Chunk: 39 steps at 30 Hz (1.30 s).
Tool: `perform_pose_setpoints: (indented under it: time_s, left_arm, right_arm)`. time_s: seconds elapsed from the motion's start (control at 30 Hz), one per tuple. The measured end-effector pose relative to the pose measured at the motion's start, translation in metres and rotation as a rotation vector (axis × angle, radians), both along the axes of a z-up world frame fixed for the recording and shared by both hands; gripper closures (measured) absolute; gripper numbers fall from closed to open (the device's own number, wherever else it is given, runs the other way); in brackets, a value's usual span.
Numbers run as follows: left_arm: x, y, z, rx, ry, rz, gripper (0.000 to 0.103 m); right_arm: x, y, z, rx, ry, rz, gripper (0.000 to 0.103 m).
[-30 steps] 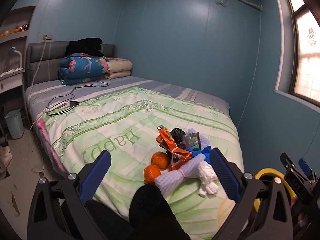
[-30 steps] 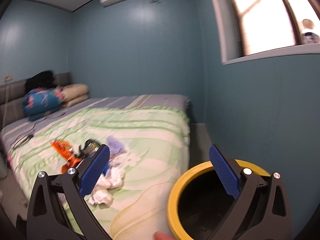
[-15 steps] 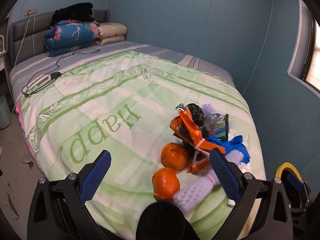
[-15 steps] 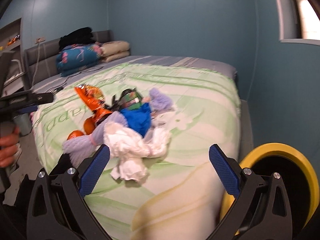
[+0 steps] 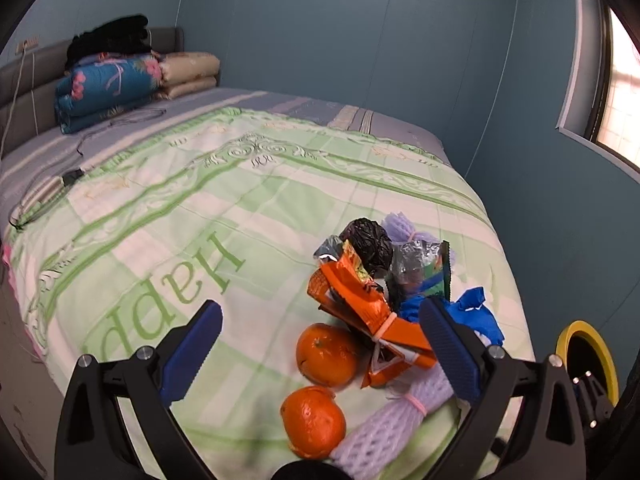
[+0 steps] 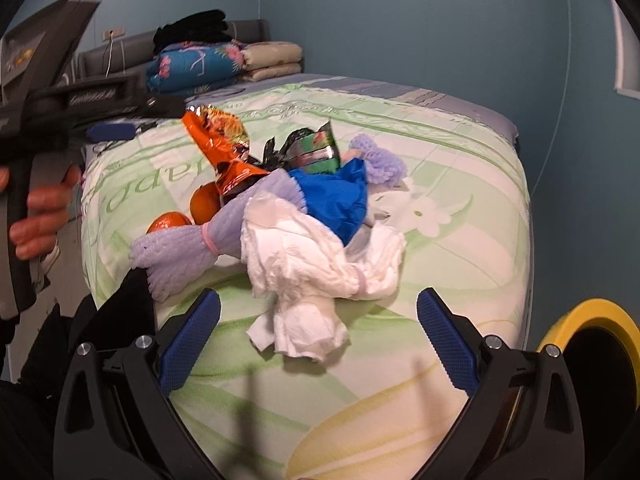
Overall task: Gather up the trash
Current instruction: 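Close the right gripper on the white tissues while the left gripper grasps the orange wrapper, then carry the tissues and orange wrapper in both grippers over the yellow-rimmed bin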
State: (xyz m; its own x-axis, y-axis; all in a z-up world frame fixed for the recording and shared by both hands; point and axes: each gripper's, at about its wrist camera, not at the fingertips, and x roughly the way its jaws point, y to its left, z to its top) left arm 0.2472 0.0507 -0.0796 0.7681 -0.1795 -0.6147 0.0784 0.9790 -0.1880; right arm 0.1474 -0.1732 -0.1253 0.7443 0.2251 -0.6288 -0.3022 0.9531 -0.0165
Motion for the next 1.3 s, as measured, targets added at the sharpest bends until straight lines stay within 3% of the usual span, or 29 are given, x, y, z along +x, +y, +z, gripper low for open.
perform_pose_setpoints:
  time_s: [0.23, 0.4, 0.47, 0.6, 0.77, 0.93, 1.07, 1.3]
  left_arm:
    - [0.028, -0.001, -0.013, -0.008, 0.03, -0.002, 0.008]
    - [0.041, 0.008, -0.022, -0.088, 0.031, 0.01, 0.008]
    - [0.047, 0.011, -0.026, -0.142, 0.049, -0.01, 0.017]
    - [0.056, 0.004, -0.031, -0.157, 0.066, -0.036, 0.034]
    - [0.067, -0.007, -0.036, -0.176, 0.085, -0.068, 0.07]
    - [0.07, 0.0, -0.047, -0.243, 0.133, -0.021, 0.075]
    - [0.063, 0.001, -0.043, -0.207, 0.104, -0.026, 0.081]
    - [0.038, 0.008, -0.015, -0.227, 0.028, -0.042, 0.082]
  right_arm:
    - [0.018, 0.006, -0.005, 0.005, 0.035, -0.008, 0.009]
    - [0.027, 0.009, -0.007, -0.001, 0.06, -0.011, 0.019]
    - [0.031, 0.01, -0.01, -0.001, 0.075, -0.017, 0.025]
    - [0.037, 0.012, -0.014, 0.006, 0.105, -0.014, 0.033]
    - [0.04, 0.015, -0.017, -0.003, 0.123, -0.014, 0.048]
    - [0.041, 0.006, -0.019, 0.017, 0.154, -0.035, 0.061]
    - [0.039, -0.001, -0.015, 0.054, 0.169, -0.034, 0.071]
    - [0.02, -0.005, 0.007, 0.081, 0.123, -0.018, 0.074]
